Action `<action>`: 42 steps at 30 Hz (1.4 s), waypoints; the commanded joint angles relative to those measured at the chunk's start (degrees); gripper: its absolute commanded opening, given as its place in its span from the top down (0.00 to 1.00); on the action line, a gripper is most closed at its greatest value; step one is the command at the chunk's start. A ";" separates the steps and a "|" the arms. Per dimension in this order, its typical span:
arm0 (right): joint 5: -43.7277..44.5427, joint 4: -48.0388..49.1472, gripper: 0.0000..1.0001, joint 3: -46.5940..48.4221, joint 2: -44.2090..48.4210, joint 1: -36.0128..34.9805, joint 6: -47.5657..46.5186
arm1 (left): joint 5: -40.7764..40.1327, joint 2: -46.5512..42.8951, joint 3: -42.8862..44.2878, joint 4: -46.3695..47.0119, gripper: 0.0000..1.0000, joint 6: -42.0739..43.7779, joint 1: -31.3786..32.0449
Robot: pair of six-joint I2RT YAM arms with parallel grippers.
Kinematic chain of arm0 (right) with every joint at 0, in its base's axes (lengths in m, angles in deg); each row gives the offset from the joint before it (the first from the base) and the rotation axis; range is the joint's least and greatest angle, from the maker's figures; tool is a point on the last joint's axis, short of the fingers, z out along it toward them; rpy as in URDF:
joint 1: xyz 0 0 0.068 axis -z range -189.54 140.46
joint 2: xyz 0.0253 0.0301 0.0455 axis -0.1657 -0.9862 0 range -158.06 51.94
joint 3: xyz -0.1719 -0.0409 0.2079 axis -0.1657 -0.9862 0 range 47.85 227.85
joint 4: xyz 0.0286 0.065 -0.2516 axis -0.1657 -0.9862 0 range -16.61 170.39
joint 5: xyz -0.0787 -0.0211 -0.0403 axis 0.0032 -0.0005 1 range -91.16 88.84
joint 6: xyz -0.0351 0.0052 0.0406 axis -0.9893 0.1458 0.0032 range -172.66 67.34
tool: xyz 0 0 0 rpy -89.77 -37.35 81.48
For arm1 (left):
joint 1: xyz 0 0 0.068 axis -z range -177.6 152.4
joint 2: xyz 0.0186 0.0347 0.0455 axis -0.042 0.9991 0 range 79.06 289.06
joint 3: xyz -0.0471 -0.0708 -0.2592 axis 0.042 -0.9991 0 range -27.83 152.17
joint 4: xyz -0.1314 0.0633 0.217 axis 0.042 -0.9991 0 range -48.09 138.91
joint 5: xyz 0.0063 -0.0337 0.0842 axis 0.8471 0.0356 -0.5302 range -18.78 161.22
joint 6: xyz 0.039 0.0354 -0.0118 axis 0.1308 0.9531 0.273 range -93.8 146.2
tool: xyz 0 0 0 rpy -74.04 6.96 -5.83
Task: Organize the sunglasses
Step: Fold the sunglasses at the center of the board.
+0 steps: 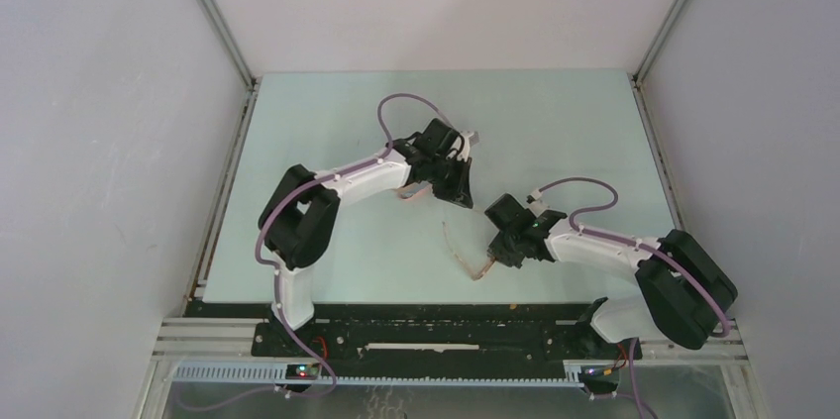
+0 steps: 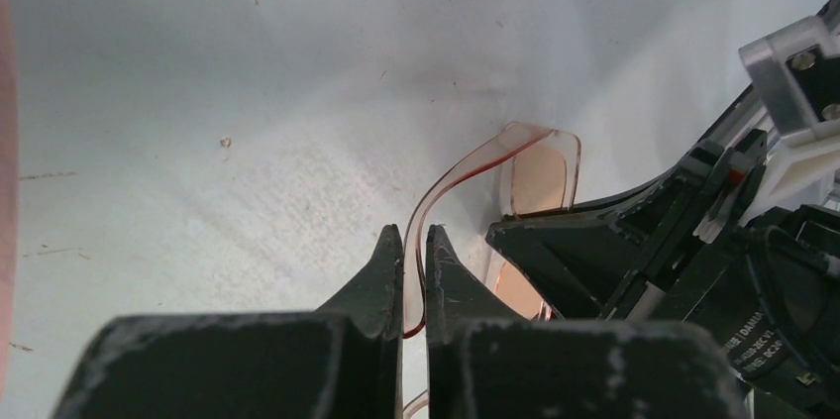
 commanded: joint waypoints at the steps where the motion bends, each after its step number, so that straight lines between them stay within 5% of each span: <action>1: 2.00 -1.45 0.80 1.94 -1.10 0.16 -1.07 | 1.57 -2.58 -3.53 -0.34 1.00 -0.49 2.08; 21: 2.26 -1.84 0.80 5.10 -2.82 1.10 -2.83 | 9.08 -4.54 -15.55 11.25 1.00 -7.78 8.80; 33: 2.11 -2.11 0.80 5.06 -3.78 0.92 -4.17 | -5.00 -16.77 -16.09 7.70 0.68 -6.64 8.83; 42: 1.15 -1.42 0.80 5.10 -4.68 0.95 -4.70 | -9.84 -25.01 -22.14 8.14 0.71 -10.79 8.81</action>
